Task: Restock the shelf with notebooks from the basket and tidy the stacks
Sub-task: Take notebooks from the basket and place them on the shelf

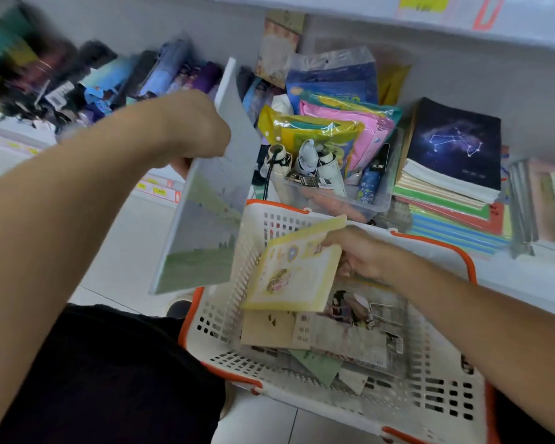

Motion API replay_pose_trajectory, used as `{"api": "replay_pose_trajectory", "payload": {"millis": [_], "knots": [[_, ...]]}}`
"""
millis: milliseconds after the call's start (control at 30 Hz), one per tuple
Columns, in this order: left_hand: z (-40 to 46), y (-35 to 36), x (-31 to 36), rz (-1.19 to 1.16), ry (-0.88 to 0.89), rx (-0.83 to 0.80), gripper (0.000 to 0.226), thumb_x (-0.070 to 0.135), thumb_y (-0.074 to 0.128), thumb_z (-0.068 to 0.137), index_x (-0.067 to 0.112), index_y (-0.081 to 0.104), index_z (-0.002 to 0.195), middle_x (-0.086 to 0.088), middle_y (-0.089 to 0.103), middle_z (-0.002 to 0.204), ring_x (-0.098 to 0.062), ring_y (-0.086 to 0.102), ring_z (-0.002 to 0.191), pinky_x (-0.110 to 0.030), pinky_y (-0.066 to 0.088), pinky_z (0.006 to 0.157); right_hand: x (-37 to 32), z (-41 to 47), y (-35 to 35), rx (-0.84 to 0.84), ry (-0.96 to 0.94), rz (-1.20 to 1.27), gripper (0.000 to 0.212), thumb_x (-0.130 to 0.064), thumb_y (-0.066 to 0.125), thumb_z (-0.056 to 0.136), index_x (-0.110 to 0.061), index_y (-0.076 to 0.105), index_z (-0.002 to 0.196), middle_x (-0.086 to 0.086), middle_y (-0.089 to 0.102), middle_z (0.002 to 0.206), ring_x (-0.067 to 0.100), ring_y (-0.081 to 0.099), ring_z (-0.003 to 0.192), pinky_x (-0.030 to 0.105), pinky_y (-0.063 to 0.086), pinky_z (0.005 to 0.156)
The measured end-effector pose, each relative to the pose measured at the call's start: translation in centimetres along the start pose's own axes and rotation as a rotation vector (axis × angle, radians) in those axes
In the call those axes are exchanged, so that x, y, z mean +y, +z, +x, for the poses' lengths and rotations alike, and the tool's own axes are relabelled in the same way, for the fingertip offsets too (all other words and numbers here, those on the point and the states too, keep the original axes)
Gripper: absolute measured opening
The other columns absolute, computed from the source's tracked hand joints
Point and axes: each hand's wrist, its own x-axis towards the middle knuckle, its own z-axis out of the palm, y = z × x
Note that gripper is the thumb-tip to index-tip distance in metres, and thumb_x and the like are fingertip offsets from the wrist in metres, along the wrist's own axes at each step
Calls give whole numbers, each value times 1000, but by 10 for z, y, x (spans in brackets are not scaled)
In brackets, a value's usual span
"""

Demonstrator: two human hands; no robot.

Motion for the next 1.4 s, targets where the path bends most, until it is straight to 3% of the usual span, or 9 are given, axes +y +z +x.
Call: {"api": "replay_pose_trajectory", "payload": {"millis": [167, 267, 433, 600, 867, 1033, 1133, 1267, 1400], "knots": [[-4, -15, -14, -157, -16, -12, 12, -1, 45, 89, -7, 52, 96, -28, 62, 87, -44, 68, 71, -57, 58, 64, -125, -104, -21, 71, -231, 27, 15, 0, 51, 94, -6, 62, 101, 9, 72, 73, 13, 69, 52, 23, 52, 41], [-5, -25, -21, -271, -67, -48, 8, 2, 48, 92, -2, 52, 87, -24, 62, 79, -38, 67, 66, -46, 59, 51, -160, -166, -39, 63, -352, 320, 14, 0, 47, 95, -3, 59, 103, 12, 71, 89, 11, 71, 60, 21, 56, 46], [-10, -32, -23, -835, -125, -134, 19, 23, 53, 99, 5, 60, 99, -14, 66, 80, -28, 64, 66, -36, 55, 60, -139, -192, -37, -35, -379, 611, 28, -2, 50, 87, 3, 63, 112, 17, 76, 98, 18, 75, 72, 25, 60, 52], [-21, -41, -16, -1353, -154, -246, 37, 41, 46, 100, 11, 66, 108, -10, 74, 93, -21, 72, 68, -36, 60, 54, -108, -175, -16, -94, -255, 392, 46, -13, 65, 78, 0, 63, 122, 24, 73, 104, 29, 76, 75, 37, 63, 60], [-39, -50, -12, -1188, -16, -148, 29, 20, 69, 88, 6, 69, 113, -11, 75, 101, -26, 73, 87, -38, 61, 69, -95, -171, -5, -88, -285, -149, 63, -45, 84, 72, -19, 63, 125, 11, 75, 111, 25, 71, 89, 43, 61, 81], [-51, -71, -15, -1336, 193, -83, 32, 27, 68, 80, 13, 70, 108, -11, 73, 109, -21, 73, 83, -36, 61, 71, -119, -168, -32, -292, -352, 57, 83, -37, 87, 64, -26, 50, 137, 8, 70, 124, 34, 66, 113, 53, 56, 92], [-62, -73, 6, -1419, 299, -39, 37, 33, 64, 80, 16, 68, 113, -8, 73, 110, -22, 73, 91, -35, 61, 70, -128, -181, -30, -457, -438, 63, 57, -36, 78, 82, -19, 58, 133, 10, 67, 129, 35, 66, 111, 46, 62, 70], [-68, -79, 52, -1354, 521, 41, 37, 34, 60, 87, 25, 59, 123, 1, 73, 110, -19, 72, 94, -33, 60, 70, -133, -197, -25, -173, -684, 100, 37, -24, 62, 88, -7, 64, 122, 12, 75, 106, 28, 73, 68, 28, 51, 36], [-70, -71, 91, -830, 691, 49, 72, 35, 75, 76, 46, 33, 133, 22, 65, 114, 4, 65, 98, -20, 55, 75, -137, -211, -52, 92, -822, 332, 33, -25, 62, 85, -10, 67, 113, 12, 77, 99, 28, 69, 65, 29, 50, 34]]}}
